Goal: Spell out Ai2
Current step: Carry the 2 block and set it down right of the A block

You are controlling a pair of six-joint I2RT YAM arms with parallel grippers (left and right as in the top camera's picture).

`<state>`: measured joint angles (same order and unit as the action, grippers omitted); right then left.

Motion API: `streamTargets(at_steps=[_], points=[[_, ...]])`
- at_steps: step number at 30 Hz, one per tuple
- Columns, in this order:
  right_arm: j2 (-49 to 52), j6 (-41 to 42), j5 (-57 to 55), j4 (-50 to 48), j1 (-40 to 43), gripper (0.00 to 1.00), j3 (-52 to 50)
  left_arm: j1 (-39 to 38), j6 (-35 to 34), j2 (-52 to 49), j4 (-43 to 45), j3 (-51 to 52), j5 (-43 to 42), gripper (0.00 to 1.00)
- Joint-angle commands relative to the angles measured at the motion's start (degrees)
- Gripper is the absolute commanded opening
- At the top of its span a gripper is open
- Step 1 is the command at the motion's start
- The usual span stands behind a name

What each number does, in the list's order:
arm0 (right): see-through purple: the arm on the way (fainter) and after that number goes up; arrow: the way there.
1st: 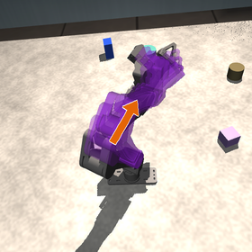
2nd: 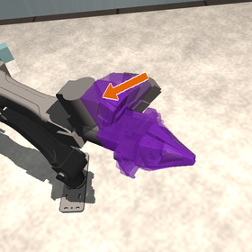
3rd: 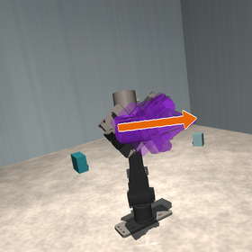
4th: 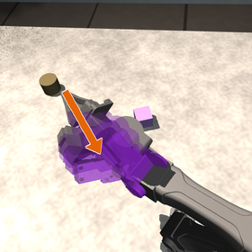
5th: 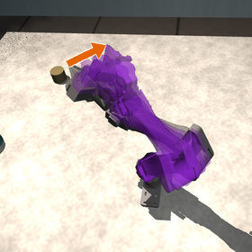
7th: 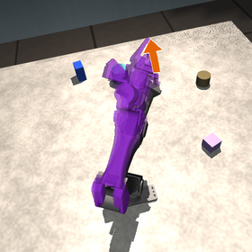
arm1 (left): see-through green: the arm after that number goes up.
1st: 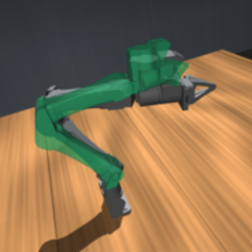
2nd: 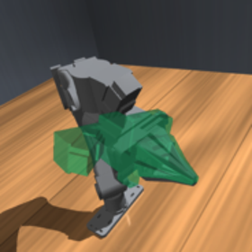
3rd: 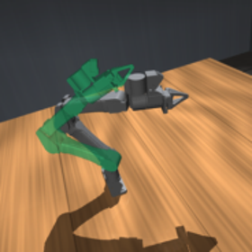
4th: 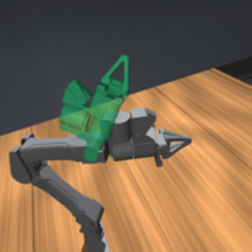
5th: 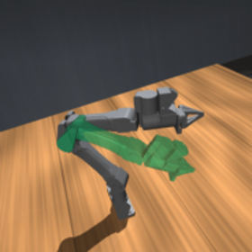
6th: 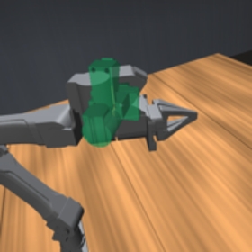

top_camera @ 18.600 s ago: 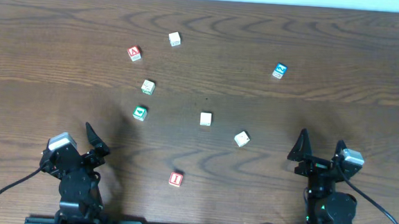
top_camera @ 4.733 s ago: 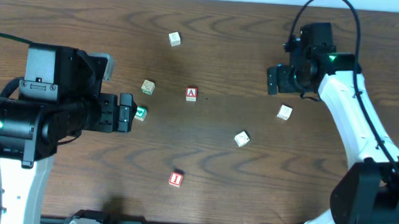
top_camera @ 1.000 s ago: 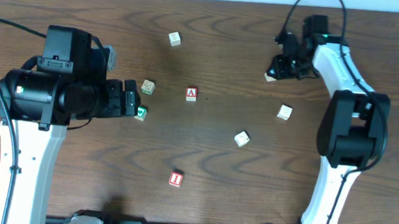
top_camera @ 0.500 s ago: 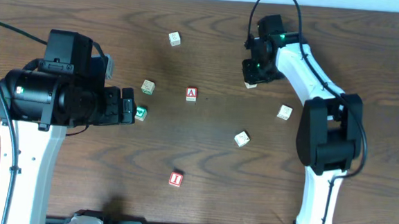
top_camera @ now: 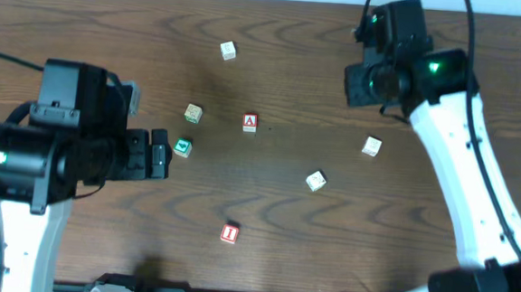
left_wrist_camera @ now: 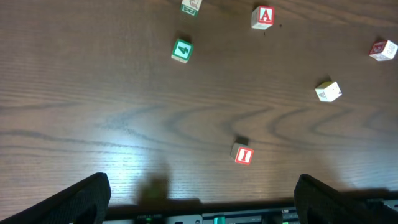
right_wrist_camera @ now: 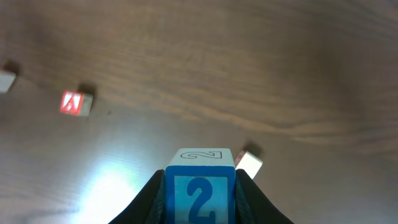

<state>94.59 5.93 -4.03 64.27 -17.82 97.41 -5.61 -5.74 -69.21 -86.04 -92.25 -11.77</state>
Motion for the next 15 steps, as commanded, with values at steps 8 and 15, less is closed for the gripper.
streamTargets(at_steps=[8,15], points=[[-16.1,7.2,-1.6,-11.9,-3.3,0.04,-24.1,0.3,1.5,3.9,-0.9,0.0,0.4,0.95],[-11.5,15.4,-2.0,-22.1,-3.3,0.02,-31.2,0.3,1.0,3.7,0.9,1.2,0.4,0.95]])
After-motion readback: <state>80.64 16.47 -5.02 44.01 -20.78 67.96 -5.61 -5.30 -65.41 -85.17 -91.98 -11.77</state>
